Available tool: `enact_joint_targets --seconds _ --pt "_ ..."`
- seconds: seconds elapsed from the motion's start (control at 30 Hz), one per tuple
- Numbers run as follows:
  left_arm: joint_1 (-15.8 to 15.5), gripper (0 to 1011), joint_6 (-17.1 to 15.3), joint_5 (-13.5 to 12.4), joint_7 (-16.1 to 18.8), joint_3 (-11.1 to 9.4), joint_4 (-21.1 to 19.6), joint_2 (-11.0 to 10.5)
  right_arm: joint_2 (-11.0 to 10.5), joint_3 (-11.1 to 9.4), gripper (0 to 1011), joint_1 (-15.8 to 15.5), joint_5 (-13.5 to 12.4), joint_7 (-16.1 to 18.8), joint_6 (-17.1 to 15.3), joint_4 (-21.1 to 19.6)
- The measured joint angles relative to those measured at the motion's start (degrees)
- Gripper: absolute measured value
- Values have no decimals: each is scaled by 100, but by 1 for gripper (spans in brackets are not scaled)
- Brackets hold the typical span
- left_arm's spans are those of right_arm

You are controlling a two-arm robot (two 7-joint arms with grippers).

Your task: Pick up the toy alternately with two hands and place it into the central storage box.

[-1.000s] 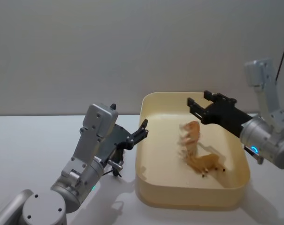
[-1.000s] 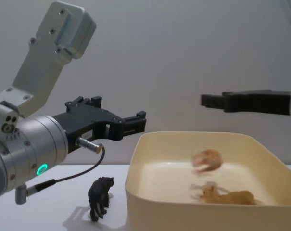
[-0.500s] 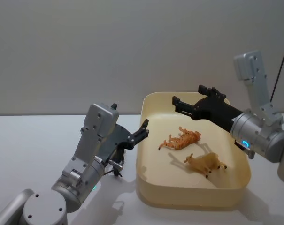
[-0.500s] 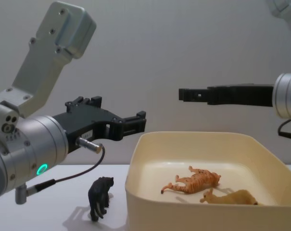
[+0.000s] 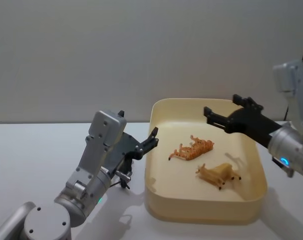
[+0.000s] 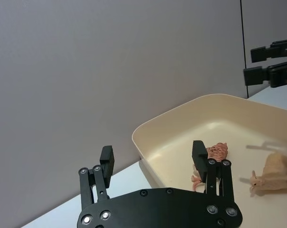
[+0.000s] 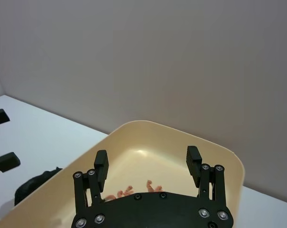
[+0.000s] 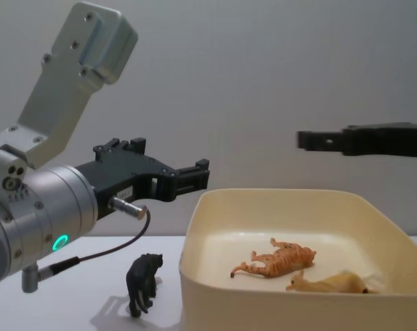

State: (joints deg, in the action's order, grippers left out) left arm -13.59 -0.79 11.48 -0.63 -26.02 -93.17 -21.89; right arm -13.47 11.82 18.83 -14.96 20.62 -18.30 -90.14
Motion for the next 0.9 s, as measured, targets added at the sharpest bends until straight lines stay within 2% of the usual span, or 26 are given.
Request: enact_joint_targets --seconds 0.23,0.53,0.9 --pt "0 1001 0 0 0 0 0 0 -194 -111 1001 -223 -61 -111 -14 -243" --pt "25 1001 0 12 15 3 -11 -12 -319 -181 1001 -368 -99 -176 -21 -406" --pt "348 1001 -241 384 226 85 -313 -263 -401 -227 1001 -459 -122 -220 -28 -504"
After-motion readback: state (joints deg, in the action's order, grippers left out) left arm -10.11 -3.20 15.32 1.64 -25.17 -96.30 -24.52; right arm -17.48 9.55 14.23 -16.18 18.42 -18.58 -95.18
